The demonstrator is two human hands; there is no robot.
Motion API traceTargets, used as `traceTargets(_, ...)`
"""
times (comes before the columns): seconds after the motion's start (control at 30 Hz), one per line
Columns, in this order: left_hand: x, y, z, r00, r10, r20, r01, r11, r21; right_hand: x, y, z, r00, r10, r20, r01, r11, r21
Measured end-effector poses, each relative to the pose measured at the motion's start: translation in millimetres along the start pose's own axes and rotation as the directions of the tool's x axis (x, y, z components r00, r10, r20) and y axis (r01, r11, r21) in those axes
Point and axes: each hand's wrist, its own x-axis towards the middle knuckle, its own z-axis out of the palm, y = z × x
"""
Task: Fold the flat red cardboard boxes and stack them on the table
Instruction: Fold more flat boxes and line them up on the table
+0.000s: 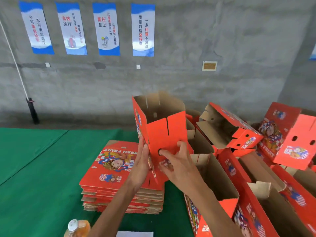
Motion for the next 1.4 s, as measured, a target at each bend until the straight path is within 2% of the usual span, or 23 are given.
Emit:
traceTargets(0.23, 86.3, 12.1, 85.4, 0.985, 0.041, 0.169, -0.032, 0.998, -0.057, 25.1, 92.5, -15.4, 0.982, 0.091, -0.166, -0.090, 0.996, 0.015)
traceTargets(0.37, 135.4, 15.4, 140.8, 0.981, 0.016, 0.192, -0.014, 1.000, -0.015, 54.9, 154.5, -32.4, 0.978, 0.134, -0.158, -0.137, 0.990, -0.011)
traceTargets(0.53, 188.9, -1.1, 195.4, 0.983, 0.052, 0.178, -0.043, 0.998, -0.052, 96.0, 226.7, -30.0, 0.978, 0.153, -0.139, -0.150, 0.988, 0.032)
traceTargets(0.63, 216.1, -21.9, 215.7, 0.981, 0.111, 0.158, -0.121, 0.991, 0.061, 118.5, 264.4, -11.7, 0.978, 0.177, -0.114, -0.164, 0.980, 0.116)
traceTargets(0.77, 248.3, -62.4, 227.5, 0.990, 0.079, 0.120, -0.095, 0.986, 0.139, 138.2, 298.8, 16.4, 0.979, 0.198, -0.057, -0.185, 0.967, 0.176)
traceTargets(0.93, 255.6, -96.4, 219.6, 0.996, 0.066, 0.056, -0.076, 0.977, 0.198, 152.7, 306.2, 29.6, 0.982, 0.187, 0.022, -0.188, 0.972, 0.139)
traceTargets(1.03, 256.1, -109.3, 208.9, 0.998, 0.047, 0.041, -0.055, 0.969, 0.240, 148.0, 296.4, 33.8, 0.974, 0.225, 0.016, -0.225, 0.966, 0.130)
traceTargets(1.23, 251.5, -93.7, 187.6, 1.000, -0.009, 0.012, 0.007, 0.992, 0.124, 133.3, 268.4, 28.6, 0.962, 0.271, -0.023, -0.268, 0.959, 0.087)
traceTargets(1.4, 244.9, -84.6, 163.6, 0.999, -0.034, -0.017, 0.034, 0.999, 0.040, 127.8, 236.0, 26.8, 0.936, 0.333, -0.110, -0.326, 0.942, 0.081)
